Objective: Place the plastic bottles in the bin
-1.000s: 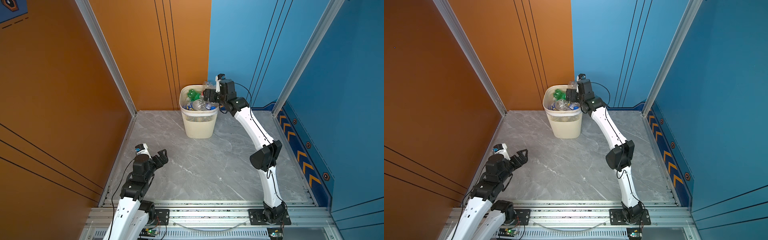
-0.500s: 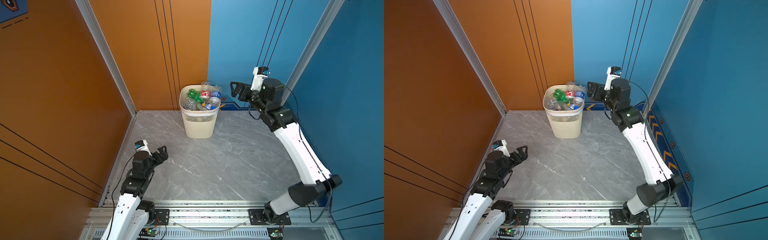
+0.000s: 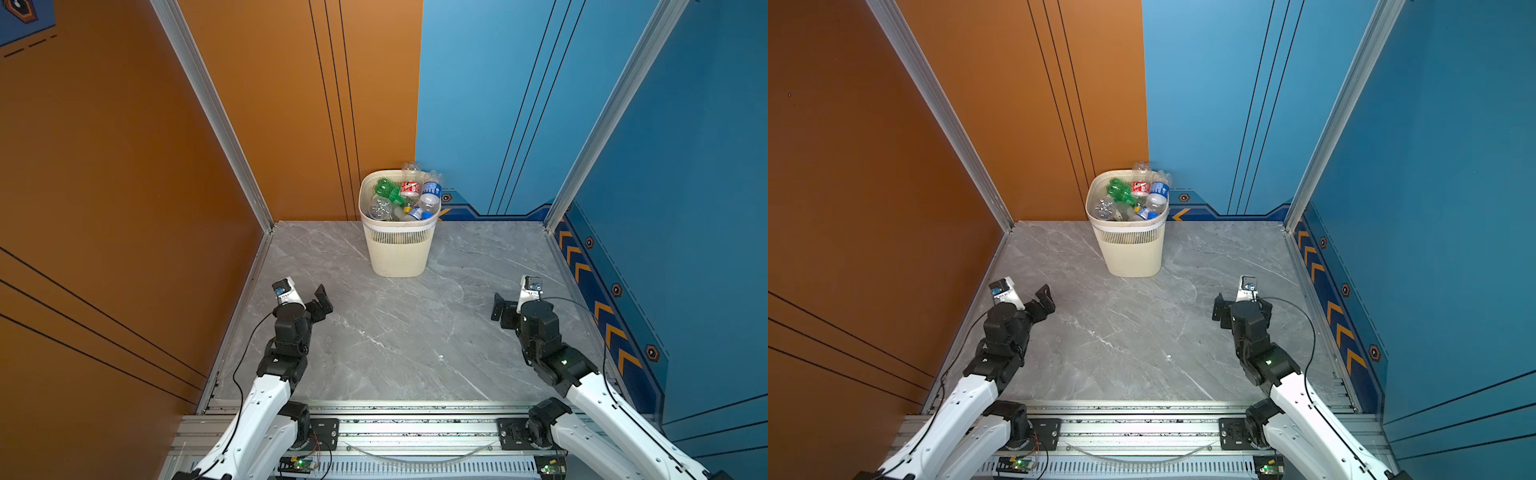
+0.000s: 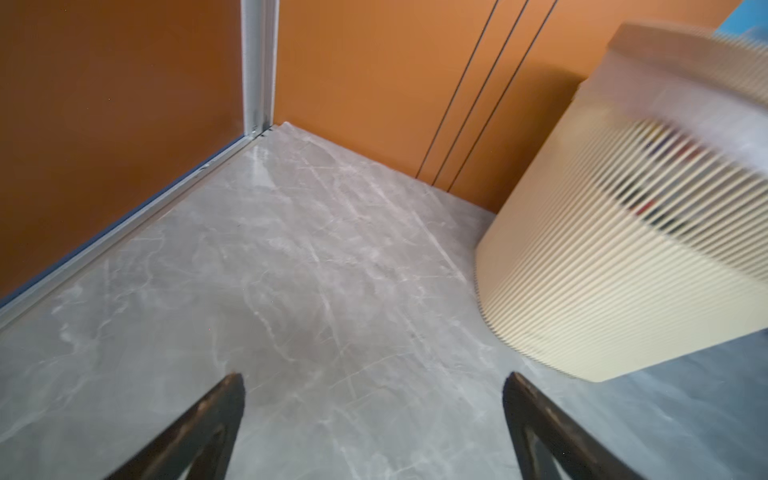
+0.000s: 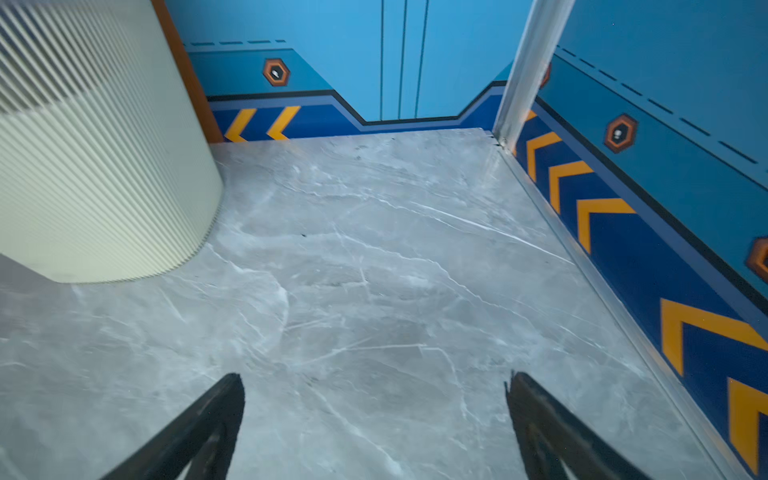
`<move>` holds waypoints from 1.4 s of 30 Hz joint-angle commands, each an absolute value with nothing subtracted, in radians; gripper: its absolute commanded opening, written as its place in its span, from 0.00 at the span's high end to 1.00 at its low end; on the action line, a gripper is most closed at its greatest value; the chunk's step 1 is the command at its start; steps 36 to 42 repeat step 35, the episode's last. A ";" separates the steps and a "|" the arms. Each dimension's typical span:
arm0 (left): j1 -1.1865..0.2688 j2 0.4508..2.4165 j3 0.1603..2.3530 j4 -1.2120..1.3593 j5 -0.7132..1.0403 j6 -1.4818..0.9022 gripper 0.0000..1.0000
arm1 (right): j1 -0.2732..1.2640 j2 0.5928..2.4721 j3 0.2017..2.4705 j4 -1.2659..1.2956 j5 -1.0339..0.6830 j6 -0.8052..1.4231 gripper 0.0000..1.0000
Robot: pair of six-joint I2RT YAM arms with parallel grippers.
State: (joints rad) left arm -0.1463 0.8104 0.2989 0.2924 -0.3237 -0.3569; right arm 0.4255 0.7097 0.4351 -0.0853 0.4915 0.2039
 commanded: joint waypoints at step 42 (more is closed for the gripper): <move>-0.053 1.562 0.375 0.928 -0.262 -0.006 0.02 | 0.037 1.533 0.384 0.860 0.163 0.057 0.01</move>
